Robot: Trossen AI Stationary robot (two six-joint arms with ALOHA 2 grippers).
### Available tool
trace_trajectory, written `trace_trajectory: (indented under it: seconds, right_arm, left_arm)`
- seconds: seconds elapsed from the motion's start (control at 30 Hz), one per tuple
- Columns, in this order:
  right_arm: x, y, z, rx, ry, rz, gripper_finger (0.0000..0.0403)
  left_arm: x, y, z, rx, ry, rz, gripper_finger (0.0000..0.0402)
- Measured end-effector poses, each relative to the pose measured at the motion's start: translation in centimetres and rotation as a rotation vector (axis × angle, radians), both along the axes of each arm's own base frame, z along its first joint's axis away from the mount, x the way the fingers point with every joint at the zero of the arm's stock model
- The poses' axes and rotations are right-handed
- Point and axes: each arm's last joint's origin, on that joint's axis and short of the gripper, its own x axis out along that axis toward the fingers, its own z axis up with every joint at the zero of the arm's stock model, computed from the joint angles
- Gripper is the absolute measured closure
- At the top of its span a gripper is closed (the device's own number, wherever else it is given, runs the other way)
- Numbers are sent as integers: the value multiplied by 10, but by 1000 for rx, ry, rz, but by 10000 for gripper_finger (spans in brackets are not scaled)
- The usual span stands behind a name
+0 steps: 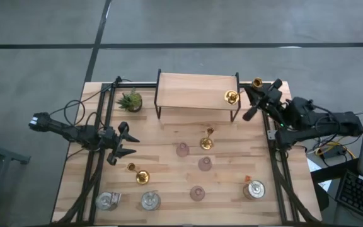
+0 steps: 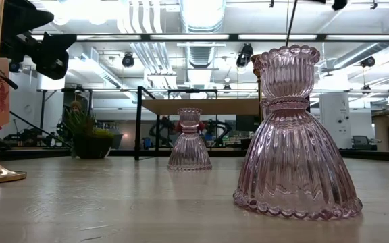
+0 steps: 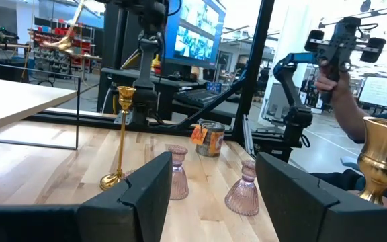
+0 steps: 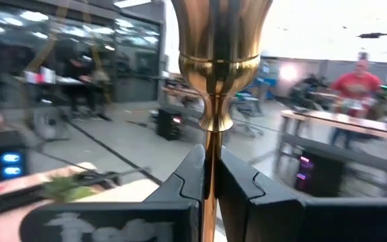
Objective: Pick & Place candle stick holders
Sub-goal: Put the bottom right gold candle holder on the shelf
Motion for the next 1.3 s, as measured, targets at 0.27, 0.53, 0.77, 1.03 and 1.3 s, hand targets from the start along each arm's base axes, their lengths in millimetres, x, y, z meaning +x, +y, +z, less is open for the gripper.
trace_trajectory:
  seconds: [0.27,0.53,0.77,1.03,1.3]
  right_arm:
    - [18,-39,-11,23,34,-17,385]
    - [27,-82,-14,76,-22,-36,385]
    - [37,-112,-10,112,31,-66,385]
    - [48,-140,-7,262,164,-125,385]
    - [51,-152,-2,290,149,-151,385]
  left_arm:
    - [0,0,0,0,0,0,183]
    - [0,0,0,0,0,0,183]
    - [0,0,0,0,0,0,183]
    - [0,0,0,0,0,0,183]
    - [0,0,0,0,0,0,183]
